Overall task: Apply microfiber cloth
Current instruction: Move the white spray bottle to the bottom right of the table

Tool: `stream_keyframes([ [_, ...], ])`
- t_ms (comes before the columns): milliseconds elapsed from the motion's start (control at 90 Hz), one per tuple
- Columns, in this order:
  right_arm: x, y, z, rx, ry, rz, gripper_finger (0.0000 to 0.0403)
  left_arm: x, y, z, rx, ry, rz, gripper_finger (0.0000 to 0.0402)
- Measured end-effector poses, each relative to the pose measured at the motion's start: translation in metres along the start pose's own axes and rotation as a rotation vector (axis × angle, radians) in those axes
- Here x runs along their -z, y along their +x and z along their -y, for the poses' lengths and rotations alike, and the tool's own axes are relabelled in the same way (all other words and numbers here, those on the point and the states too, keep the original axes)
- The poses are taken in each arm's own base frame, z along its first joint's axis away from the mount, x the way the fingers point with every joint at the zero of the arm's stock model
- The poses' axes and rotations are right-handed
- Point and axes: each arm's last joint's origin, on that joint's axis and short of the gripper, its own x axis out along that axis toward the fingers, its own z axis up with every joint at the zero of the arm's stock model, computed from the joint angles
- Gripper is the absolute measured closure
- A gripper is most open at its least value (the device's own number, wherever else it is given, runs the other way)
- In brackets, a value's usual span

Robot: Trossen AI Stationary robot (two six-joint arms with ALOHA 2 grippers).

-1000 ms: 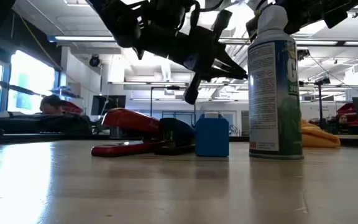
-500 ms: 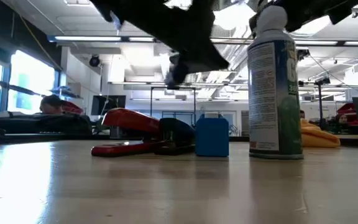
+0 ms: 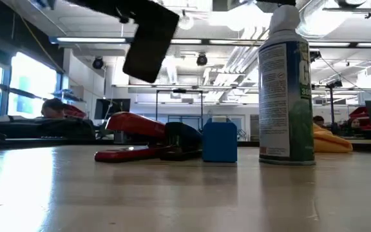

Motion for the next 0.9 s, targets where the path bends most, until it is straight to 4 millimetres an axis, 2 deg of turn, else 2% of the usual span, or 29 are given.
stream_keyframes([
  [89,-0.004,0.0,-0.004,0.056,0.066,-0.01,0.0403,0.002,-0.021,-0.007,0.017,-0.171,0.184,0.0394],
  [167,-0.006,0.007,-0.012,0.068,0.081,-0.033,0.0403,0.009,-0.036,-0.012,0.013,-0.247,0.26,0.0394],
  [333,-0.026,0.031,-0.033,0.12,0.181,-0.084,0.0403,0.029,-0.054,-0.015,0.001,-0.344,0.227,0.0394],
  [511,-0.038,0.052,-0.043,0.224,0.228,-0.315,0.0392,0.039,-0.06,-0.013,0.033,-0.447,0.211,0.0394],
  [600,-0.048,0.061,-0.053,0.146,0.295,-0.434,0.0361,0.038,-0.062,-0.014,0.037,-0.505,0.219,0.0394],
  [722,-0.07,0.067,-0.068,0.082,0.355,-0.494,0.0296,0.028,-0.066,-0.021,0.019,-0.496,0.277,0.0394],
  [800,-0.082,0.068,-0.072,0.147,0.384,-0.509,0.0255,0.027,-0.068,-0.022,0.014,-0.462,0.273,0.0394],
  [900,-0.085,0.067,-0.069,0.301,0.431,-0.593,0.0213,0.03,-0.069,-0.021,0.022,-0.455,0.227,0.0394],
])
